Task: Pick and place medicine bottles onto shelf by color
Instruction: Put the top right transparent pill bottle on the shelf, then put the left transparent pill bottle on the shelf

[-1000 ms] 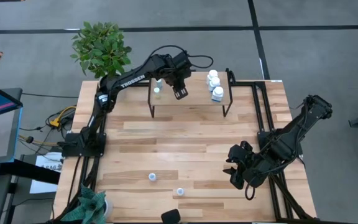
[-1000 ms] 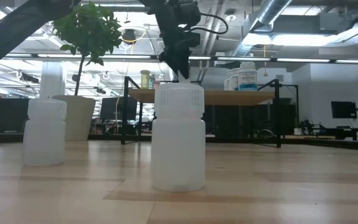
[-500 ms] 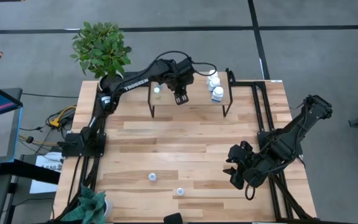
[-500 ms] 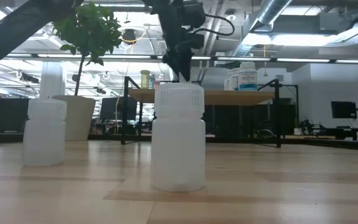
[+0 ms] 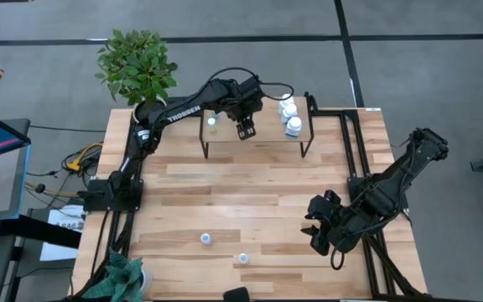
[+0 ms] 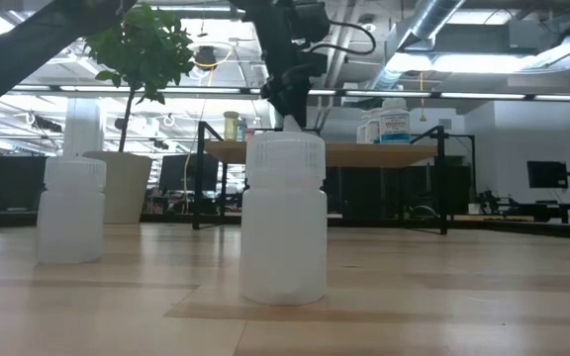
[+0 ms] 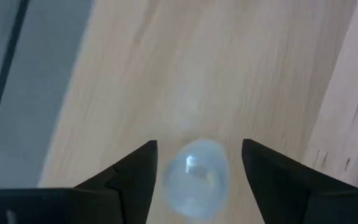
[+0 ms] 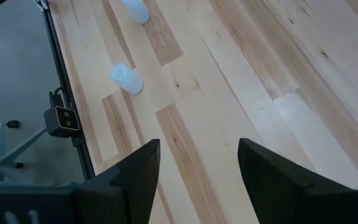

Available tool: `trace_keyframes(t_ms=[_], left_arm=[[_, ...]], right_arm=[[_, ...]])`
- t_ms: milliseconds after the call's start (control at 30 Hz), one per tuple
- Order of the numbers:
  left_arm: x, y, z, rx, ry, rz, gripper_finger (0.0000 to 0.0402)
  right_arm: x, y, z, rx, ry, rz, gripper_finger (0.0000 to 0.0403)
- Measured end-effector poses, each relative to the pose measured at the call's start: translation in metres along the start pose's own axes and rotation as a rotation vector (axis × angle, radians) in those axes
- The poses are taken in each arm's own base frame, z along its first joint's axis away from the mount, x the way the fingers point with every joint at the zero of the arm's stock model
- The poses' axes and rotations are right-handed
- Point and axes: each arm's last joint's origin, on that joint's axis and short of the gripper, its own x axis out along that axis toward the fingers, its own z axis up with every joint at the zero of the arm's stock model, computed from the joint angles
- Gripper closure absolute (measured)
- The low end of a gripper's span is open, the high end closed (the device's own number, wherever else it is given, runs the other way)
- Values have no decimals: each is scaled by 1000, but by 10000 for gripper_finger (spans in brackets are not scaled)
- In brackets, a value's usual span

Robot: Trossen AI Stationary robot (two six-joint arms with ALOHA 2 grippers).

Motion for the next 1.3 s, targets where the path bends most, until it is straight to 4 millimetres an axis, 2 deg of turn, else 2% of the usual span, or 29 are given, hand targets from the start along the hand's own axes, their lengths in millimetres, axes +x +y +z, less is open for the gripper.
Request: trace_keyframes(t_ms=[233,400,533,700,867,1100,1300], left_arm=[[-9,-2,7,22,-76,37,170],[-31,-8,5,45,-116,41,170],[-62,-21,3,58,-181,3,170],[-108,-48,-8,71,-247,-110,170],[-140,-80,-27,101,-205,-253,170],[-157,-129,-56,160,-6,-359,170],[-173,-172,-71,214,7,-448,170]], right_arm=[[0,0,0,0,1,0,163],[0,0,0,-1,2,-2,163],[0,0,0,-2,3,-4,163],[0,0,0,-2,2,-4,163],[0,-1,0,-11,3,-8,163],[0,-1,0,-11,2,-8,163],[0,-1,0,-10,1,-8,163]])
